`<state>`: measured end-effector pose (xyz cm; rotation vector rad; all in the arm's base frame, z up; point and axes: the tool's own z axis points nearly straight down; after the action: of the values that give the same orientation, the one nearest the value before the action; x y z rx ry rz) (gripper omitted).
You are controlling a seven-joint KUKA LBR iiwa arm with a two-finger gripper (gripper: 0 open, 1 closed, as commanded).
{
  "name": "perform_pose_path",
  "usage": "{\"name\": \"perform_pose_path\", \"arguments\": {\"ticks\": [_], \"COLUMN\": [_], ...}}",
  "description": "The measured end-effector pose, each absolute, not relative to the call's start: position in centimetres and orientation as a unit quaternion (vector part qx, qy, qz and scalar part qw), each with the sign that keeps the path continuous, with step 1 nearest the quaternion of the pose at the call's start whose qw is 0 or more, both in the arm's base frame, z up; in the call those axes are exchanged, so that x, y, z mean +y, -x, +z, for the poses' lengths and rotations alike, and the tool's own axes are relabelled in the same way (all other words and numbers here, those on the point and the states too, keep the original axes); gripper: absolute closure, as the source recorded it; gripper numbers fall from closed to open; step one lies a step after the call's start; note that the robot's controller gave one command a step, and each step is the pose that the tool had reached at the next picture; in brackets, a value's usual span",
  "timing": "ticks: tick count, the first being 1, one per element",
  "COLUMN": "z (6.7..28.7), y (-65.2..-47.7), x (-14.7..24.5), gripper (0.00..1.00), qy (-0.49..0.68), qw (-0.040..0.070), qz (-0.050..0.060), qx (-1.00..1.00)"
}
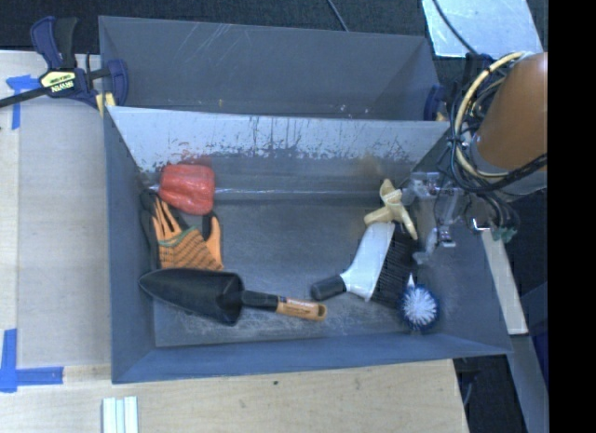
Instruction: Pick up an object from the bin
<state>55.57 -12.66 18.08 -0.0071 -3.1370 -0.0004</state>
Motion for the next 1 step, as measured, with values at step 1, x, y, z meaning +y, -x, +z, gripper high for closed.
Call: {"name": "perform_pose_path", "arguments": {"ticks": [1], "z": [18.58], "y": [-55.75], "x": [-12.59], "gripper": [0.00], "qy": [0.000], "qw": [-0.002], "qz": [0.001], "qx": [-1.000]}}
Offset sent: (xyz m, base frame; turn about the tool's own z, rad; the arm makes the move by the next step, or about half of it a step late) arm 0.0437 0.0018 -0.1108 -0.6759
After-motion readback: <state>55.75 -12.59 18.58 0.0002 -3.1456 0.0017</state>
